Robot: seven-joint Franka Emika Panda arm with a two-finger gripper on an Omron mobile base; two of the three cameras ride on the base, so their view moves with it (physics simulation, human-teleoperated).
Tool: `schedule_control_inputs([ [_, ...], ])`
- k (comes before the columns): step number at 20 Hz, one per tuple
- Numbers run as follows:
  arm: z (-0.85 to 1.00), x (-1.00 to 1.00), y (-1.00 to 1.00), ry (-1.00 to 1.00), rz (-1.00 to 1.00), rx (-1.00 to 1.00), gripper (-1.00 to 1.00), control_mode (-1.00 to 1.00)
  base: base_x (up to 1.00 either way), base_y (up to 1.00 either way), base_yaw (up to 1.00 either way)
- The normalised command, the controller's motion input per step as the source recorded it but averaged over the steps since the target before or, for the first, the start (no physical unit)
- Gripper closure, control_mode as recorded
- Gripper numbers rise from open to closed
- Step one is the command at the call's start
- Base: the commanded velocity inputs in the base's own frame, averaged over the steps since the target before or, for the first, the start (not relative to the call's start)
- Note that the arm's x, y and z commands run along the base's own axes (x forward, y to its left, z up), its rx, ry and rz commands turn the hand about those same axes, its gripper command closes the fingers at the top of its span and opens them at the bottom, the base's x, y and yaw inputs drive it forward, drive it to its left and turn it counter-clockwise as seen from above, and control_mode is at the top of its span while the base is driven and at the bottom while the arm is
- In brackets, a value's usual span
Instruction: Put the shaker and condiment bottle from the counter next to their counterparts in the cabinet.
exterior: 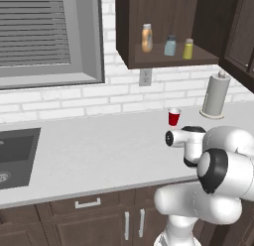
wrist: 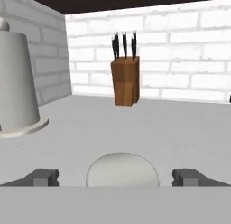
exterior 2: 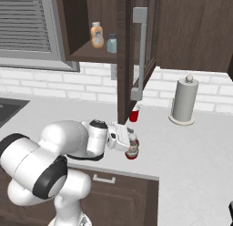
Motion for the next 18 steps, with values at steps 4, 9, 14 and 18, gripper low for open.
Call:
schedule_control_inputs([
  [4, -0.08, 0.00, 0.00, 0.00, 0.00, 0.00, -1.00, -1.00, 0.00, 0.00, 0.00],
  [9, -0.24, 0.00, 0.03, 0.00, 0.00, 0.00, -1.00, -1.00, 0.00, 0.00, 0.00],
  [14, -0.28, 0.00, 0.07, 0.00, 0.00, 0.00, 1.00, -1.00, 0.00, 0.00, 0.00],
  [18, -0.08, 0.00, 0.00, 0.00, 0.00, 0.00, 1.00, -1.00, 0.00, 0.00, 0.00],
])
